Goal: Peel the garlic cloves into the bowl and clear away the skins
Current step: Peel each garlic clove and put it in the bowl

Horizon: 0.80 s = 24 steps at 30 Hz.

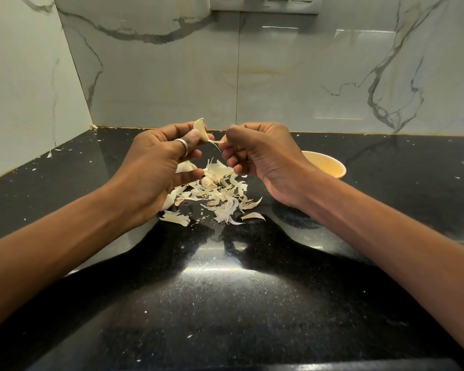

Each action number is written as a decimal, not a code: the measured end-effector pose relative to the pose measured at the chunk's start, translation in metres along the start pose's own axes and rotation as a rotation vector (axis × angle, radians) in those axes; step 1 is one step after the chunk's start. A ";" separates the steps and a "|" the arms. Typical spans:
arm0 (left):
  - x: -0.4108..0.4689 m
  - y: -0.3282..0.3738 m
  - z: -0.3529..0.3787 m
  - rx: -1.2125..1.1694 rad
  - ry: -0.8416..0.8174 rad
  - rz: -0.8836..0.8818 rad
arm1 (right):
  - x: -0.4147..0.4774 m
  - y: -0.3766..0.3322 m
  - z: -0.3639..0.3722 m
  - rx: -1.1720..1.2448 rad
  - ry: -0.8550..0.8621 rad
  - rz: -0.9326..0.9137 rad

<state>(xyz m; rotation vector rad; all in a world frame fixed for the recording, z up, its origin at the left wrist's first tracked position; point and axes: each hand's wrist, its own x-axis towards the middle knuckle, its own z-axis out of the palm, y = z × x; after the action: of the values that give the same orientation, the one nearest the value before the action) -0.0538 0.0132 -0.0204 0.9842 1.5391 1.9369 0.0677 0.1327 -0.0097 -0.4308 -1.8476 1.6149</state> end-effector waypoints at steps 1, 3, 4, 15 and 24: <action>0.000 0.000 0.000 -0.018 0.004 -0.008 | 0.000 0.000 0.000 0.000 0.002 -0.002; 0.001 0.001 0.000 -0.052 0.016 -0.030 | 0.000 0.000 0.000 -0.002 0.005 -0.007; 0.001 0.001 0.000 -0.065 0.021 -0.040 | 0.000 0.000 0.001 -0.005 0.005 -0.011; 0.006 0.000 -0.005 -0.028 0.056 -0.040 | 0.000 -0.002 0.000 -0.060 0.017 -0.037; 0.003 0.000 -0.002 0.011 0.053 -0.022 | -0.001 -0.001 -0.001 -0.090 0.038 -0.012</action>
<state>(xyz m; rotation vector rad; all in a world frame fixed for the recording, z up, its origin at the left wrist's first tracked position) -0.0574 0.0143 -0.0200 0.9238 1.5849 1.9563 0.0692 0.1324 -0.0089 -0.4852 -1.8955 1.5096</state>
